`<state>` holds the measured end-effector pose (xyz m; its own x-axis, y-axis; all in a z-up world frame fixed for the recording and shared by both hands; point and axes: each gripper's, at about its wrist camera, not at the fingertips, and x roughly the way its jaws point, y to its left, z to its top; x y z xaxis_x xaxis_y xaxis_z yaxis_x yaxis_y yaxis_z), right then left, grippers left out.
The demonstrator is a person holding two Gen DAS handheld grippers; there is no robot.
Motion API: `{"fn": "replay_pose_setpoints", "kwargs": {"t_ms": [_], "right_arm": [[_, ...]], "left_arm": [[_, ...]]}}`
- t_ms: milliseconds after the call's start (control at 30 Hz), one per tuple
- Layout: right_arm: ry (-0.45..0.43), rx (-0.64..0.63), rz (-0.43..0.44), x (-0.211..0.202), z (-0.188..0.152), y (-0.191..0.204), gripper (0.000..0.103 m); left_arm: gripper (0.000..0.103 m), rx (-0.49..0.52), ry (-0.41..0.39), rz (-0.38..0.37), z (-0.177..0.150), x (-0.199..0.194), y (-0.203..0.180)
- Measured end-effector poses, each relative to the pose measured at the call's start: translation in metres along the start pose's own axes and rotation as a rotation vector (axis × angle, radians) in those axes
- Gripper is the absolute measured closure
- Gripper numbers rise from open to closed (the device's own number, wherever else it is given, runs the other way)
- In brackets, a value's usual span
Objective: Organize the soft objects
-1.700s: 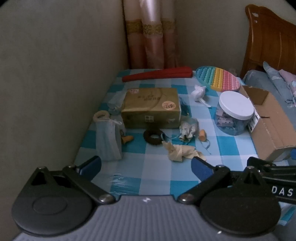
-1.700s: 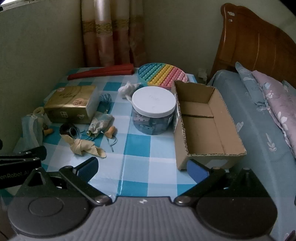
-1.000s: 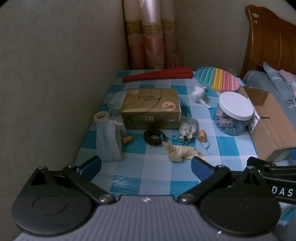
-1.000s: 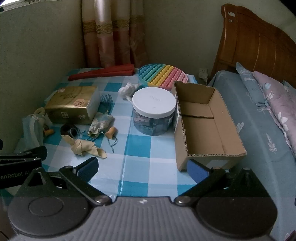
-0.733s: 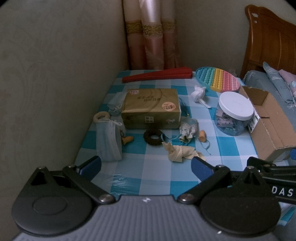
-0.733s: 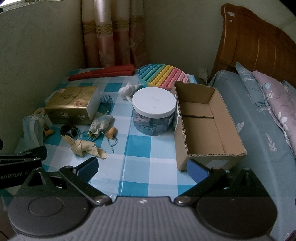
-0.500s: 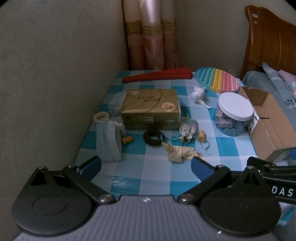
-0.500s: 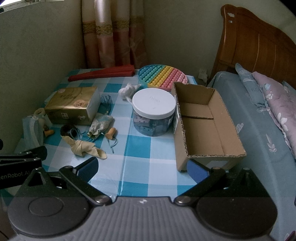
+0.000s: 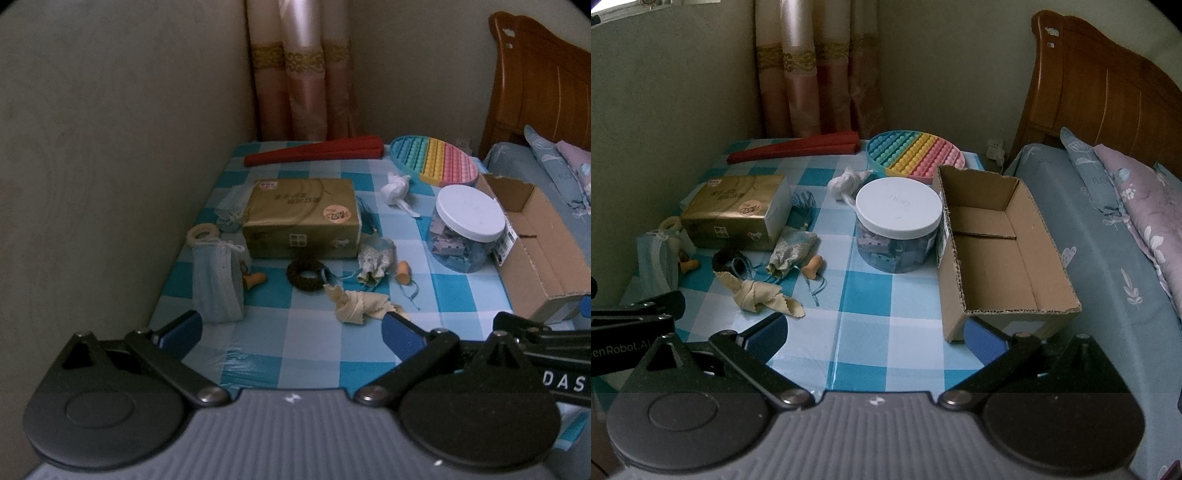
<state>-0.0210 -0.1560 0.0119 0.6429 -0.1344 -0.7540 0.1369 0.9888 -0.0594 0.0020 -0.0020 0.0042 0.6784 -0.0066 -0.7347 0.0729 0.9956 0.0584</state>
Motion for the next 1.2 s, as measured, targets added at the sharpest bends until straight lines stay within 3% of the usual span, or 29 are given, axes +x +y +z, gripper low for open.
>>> {"fn": "replay_pose_setpoints", "kwargs": {"t_ms": [1200], "right_arm": [[-0.004,0.002,0.000,-0.0011,0.0000,-0.0005,0.000]], "left_arm": [[0.001,0.002,-0.004,-0.002,0.0002,-0.0027,0.0007]]}}
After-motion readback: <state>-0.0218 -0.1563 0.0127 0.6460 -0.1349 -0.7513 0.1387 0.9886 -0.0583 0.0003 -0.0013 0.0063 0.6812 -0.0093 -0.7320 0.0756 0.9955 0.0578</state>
